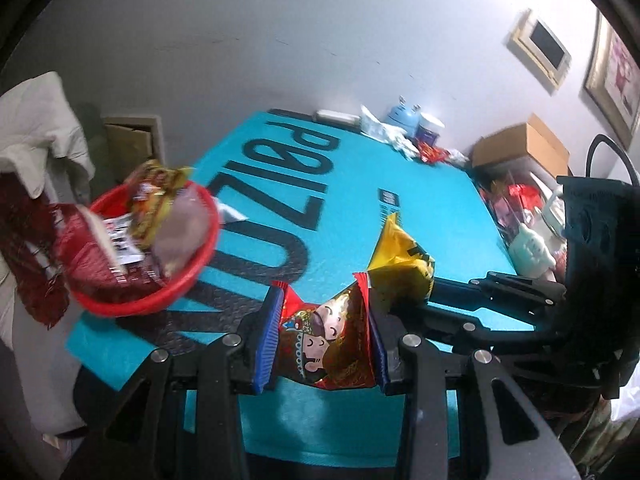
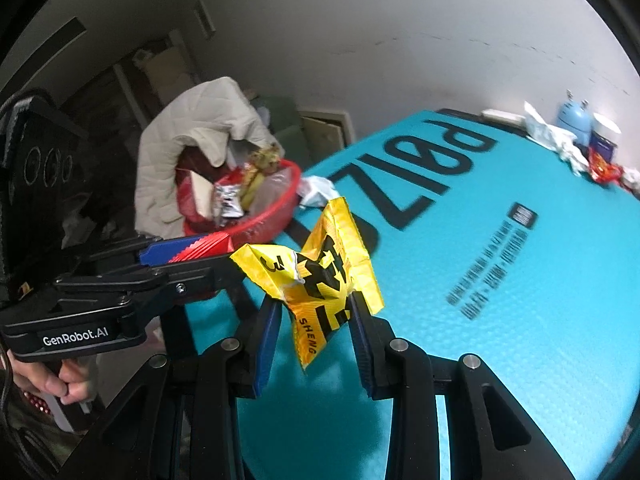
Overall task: Organize snacks
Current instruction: 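Lift both packets off the mat and carry them toward the red basket, then lower both packets into the red basket and open both tools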
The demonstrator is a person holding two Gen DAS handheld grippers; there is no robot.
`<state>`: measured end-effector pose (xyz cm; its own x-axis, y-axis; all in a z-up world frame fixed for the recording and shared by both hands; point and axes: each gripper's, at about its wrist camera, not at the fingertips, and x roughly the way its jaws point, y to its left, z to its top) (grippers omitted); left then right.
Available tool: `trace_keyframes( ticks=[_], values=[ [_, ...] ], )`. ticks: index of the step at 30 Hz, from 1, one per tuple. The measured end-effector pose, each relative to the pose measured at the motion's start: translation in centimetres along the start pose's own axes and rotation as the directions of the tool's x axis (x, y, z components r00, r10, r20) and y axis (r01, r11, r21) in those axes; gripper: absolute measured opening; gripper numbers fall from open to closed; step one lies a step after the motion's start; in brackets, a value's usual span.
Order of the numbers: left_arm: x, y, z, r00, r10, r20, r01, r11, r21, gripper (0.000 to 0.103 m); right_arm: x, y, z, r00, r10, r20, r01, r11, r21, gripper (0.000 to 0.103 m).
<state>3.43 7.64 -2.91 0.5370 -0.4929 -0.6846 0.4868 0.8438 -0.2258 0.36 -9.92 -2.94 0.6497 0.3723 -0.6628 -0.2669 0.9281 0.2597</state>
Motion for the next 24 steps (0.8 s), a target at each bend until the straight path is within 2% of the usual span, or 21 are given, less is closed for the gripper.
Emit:
trace_keyframes(
  ticks=[10,18,24],
  values=[
    [-3.4,4.1,1.1,0.991,0.091,0.094,-0.085,0.994,-0.067,0.038,1.9,3.6,3.5,0.997,0.079,0.003,-0.078,0.993,-0.087,0.034],
    [-4.5,6.8,2.9,0.980,0.146,0.135,-0.135,0.987,-0.085,0.038,4.0,5.6,6.7,0.992,0.125,0.001,-0.123,0.981,-0.148,0.034],
    [-4.5,8.5,4.8,0.969,0.186,0.162,-0.175,0.981,-0.081,0.038,5.4,6.4,9.1,0.991,0.132,0.008,-0.128,0.974,-0.187,0.034]
  ],
)
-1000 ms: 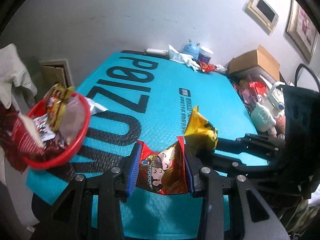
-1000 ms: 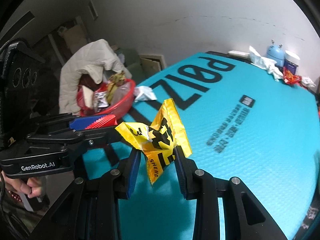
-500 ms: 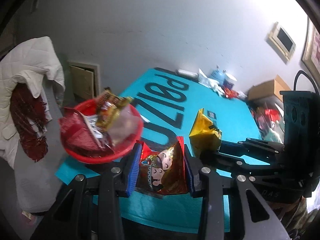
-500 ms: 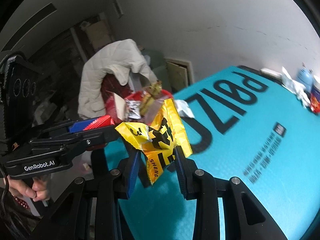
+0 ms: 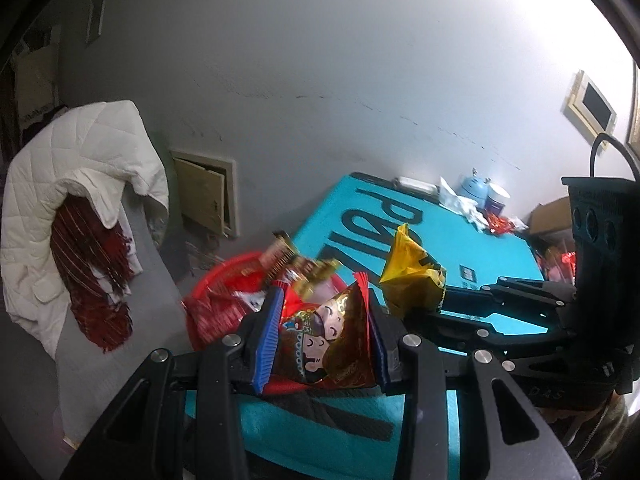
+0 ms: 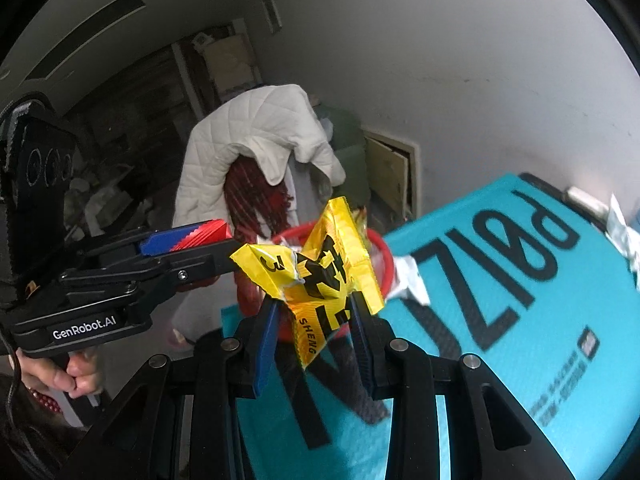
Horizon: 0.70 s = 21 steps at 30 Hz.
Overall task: Organize snacks
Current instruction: 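Lower both packets into the red basket and open both tools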
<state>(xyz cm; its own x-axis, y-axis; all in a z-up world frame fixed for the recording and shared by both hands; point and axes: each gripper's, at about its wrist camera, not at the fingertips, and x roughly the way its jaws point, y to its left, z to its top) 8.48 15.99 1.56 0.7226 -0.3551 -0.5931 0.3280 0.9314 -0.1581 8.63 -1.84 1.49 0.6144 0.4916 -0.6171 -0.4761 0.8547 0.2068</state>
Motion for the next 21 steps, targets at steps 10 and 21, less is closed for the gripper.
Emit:
trace_keyframes(
  ticks=[10,21],
  values=[
    [2.6,2.3,3.0,0.999,0.034,0.013,-0.034,0.999,0.000,0.038,2.6,-0.1,2.6,1.000,0.009,0.005,-0.009,0.999,-0.034,0.034],
    [7.1,3.4,2.9,0.997,0.030,-0.064,-0.030,1.000,0.003,0.038,5.8,-1.0,2.0,0.999,-0.013,-0.041,0.013,1.000,-0.012,0.034]
  ],
)
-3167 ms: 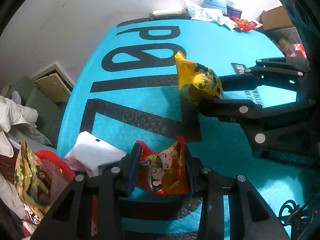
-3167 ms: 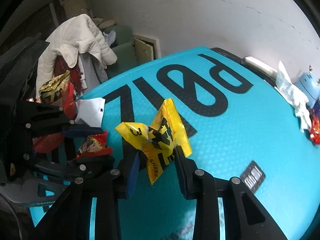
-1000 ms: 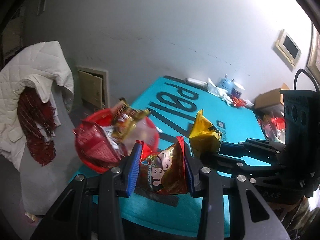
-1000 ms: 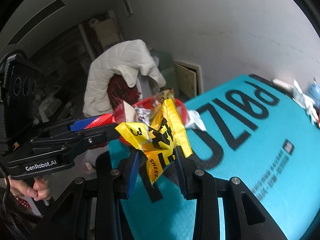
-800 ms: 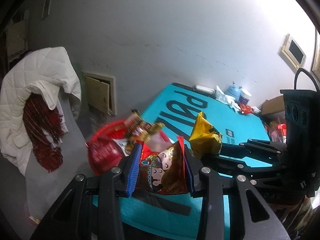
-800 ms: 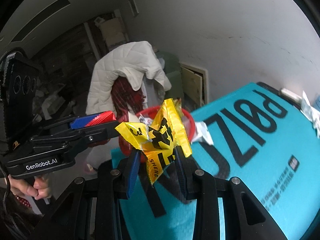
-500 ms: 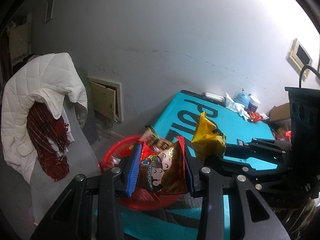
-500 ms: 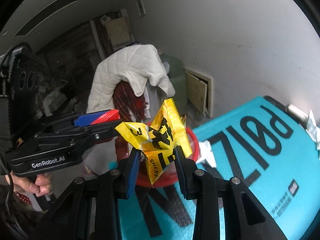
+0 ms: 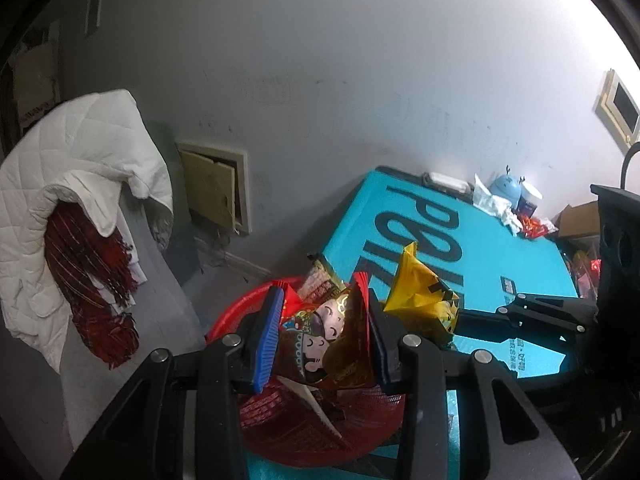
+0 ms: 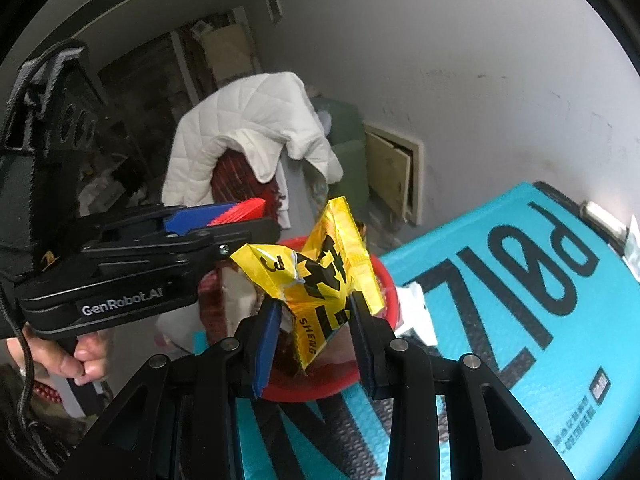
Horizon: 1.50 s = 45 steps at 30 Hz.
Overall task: Organize snacks
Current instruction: 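Lower both packets into the red basket and open both tools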
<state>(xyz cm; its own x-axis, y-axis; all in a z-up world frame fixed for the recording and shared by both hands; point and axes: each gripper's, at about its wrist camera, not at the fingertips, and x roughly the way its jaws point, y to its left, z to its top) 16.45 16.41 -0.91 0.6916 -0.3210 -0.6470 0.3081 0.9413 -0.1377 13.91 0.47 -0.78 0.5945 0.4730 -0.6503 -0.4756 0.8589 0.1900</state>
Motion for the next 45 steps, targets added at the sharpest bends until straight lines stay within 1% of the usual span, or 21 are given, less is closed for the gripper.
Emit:
trace_keyframes(
  ticks=[5,10,14,18,21,22,24,27,36,38,42,43,44,45],
  values=[
    [1.9,0.4,-0.5,0.999,-0.004,-0.051,0.004,1.000,-0.012,0.038,1.2,-0.2,-0.8,1.000,-0.008,-0.020,0.008,1.000,0.015,0.034],
    [3.1,0.7,-1.1,0.995,0.007,-0.104,-0.010,1.000,-0.027,0.038,2.2,-0.2,-1.6,0.999,-0.003,-0.034,0.004,1.000,0.022,0.034],
    [3.2,0.5,-1.3,0.995,0.023,-0.101,-0.024,1.000,-0.014,0.039,2.4,-0.2,-2.0,0.999,-0.003,-0.041,0.004,1.000,0.030,0.034],
    [3.8,0.6,-1.4,0.991,0.036,-0.132,-0.039,0.999,-0.022,0.039,2.8,-0.1,-2.1,0.998,-0.018,-0.065,0.019,1.000,0.015,0.034],
    [3.6,0.7,-1.3,0.990,0.028,-0.136,-0.031,0.999,-0.022,0.040,2.5,-0.3,-2.0,0.998,-0.008,-0.069,0.009,1.000,0.023,0.035],
    [3.4,0.7,-1.3,0.990,0.024,-0.138,-0.027,0.999,-0.024,0.041,2.4,-0.2,-1.9,0.998,-0.004,-0.070,0.005,1.000,0.018,0.036],
    [3.2,0.7,-1.1,0.990,0.021,-0.142,-0.026,0.999,-0.028,0.042,2.2,0.0,-1.8,0.998,0.004,-0.069,-0.004,1.000,0.004,0.042],
    [2.6,0.5,-1.0,0.991,0.019,-0.136,-0.023,0.999,-0.032,0.042,1.8,0.3,-1.7,0.998,0.017,-0.063,-0.018,1.000,-0.011,0.045],
    [1.4,0.2,-0.8,0.990,0.039,-0.132,-0.042,0.999,-0.016,0.043,1.2,0.3,-1.8,0.998,0.022,-0.067,-0.023,1.000,-0.010,0.046],
    [1.3,0.2,-0.9,0.990,0.038,-0.138,-0.041,0.999,-0.019,0.043,0.8,0.3,-1.8,0.998,0.015,-0.063,-0.016,1.000,-0.012,0.049],
    [0.8,0.1,-0.9,0.991,0.034,-0.129,-0.038,0.999,-0.028,0.043,-0.2,0.1,-1.7,0.999,0.003,-0.048,-0.003,1.000,-0.015,0.051],
    [0.6,0.0,-0.9,0.991,0.036,-0.128,-0.040,0.999,-0.027,0.046,-0.4,0.0,-1.7,0.999,-0.001,-0.045,0.000,1.000,-0.013,0.051],
    [0.5,-0.2,-0.9,0.991,0.038,-0.126,-0.041,0.999,-0.025,0.054,-0.7,-0.1,-1.7,0.999,-0.004,-0.041,0.003,1.000,-0.011,0.051],
    [0.3,-0.3,-0.9,0.992,0.041,-0.120,-0.044,0.999,-0.022,0.060,-0.9,-0.2,-1.7,0.999,-0.009,-0.037,0.008,1.000,-0.009,0.051]
  ],
)
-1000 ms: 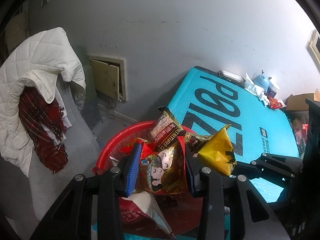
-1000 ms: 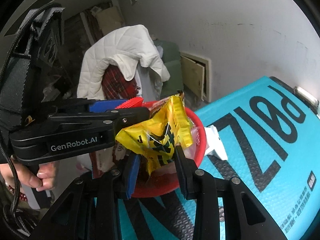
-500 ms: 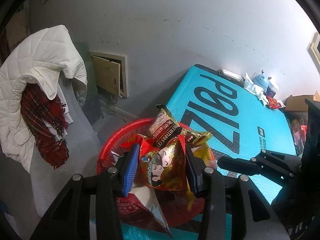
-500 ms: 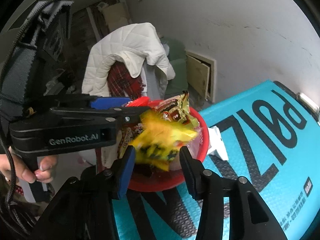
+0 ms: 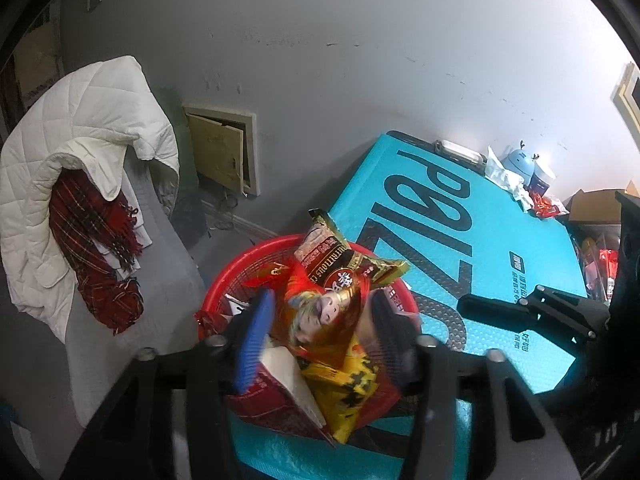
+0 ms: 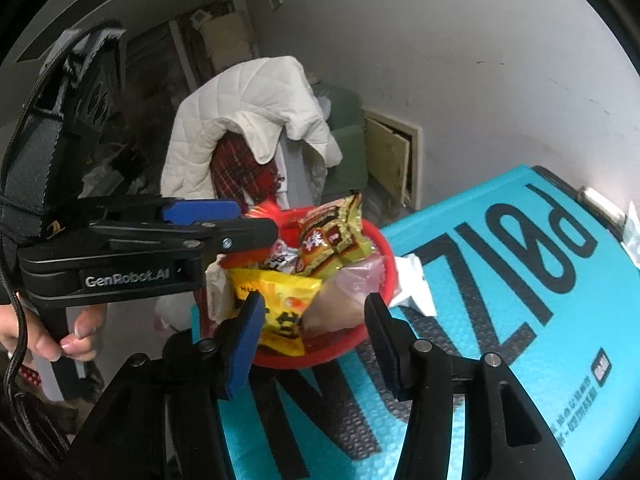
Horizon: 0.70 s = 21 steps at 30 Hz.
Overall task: Organize snacks
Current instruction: 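Lower both packets into the red basket and open both tools, then move both tools back over the white wrapper on the mat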
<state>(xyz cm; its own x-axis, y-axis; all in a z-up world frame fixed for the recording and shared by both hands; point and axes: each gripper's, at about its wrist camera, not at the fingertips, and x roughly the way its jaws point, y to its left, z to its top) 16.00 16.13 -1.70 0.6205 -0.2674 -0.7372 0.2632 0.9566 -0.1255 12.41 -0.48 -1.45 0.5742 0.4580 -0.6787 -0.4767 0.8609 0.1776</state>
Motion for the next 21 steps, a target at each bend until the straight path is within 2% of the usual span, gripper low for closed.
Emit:
trace_keyframes(
  ticks=[1,2,5,12,16,21],
  values=[
    [-0.2,-0.2,0.0,1.000,0.006,0.008,-0.006,1.000,0.002,0.071,-0.2,-0.2,0.0,1.000,-0.006,0.004,0.006,1.000,0.002,0.051],
    [-0.4,-0.3,0.0,1.000,0.018,0.022,-0.018,1.000,0.004,0.078,-0.4,-0.3,0.0,1.000,-0.011,0.006,0.011,1.000,0.004,0.051],
    [-0.9,-0.7,0.1,0.999,0.022,0.046,-0.023,1.000,0.007,0.078,-0.9,-1.0,-0.1,0.999,-0.040,0.010,0.040,0.999,0.011,0.051],
    [-1.0,-1.8,0.1,0.999,0.006,0.047,-0.006,1.000,0.014,0.078,-1.5,-3.0,-0.4,0.994,-0.108,0.014,0.107,0.994,0.032,0.051],
    [-0.3,-2.7,-0.1,0.999,-0.024,0.042,0.024,1.000,-0.003,0.078,-0.7,-4.3,-0.9,0.987,-0.157,-0.014,0.157,0.987,0.030,0.051],
    [1.3,-3.0,-0.6,0.998,-0.056,0.005,0.056,0.997,-0.050,0.078,1.1,-5.9,-1.4,0.983,-0.172,-0.063,0.174,0.984,0.031,0.051]
  ],
)
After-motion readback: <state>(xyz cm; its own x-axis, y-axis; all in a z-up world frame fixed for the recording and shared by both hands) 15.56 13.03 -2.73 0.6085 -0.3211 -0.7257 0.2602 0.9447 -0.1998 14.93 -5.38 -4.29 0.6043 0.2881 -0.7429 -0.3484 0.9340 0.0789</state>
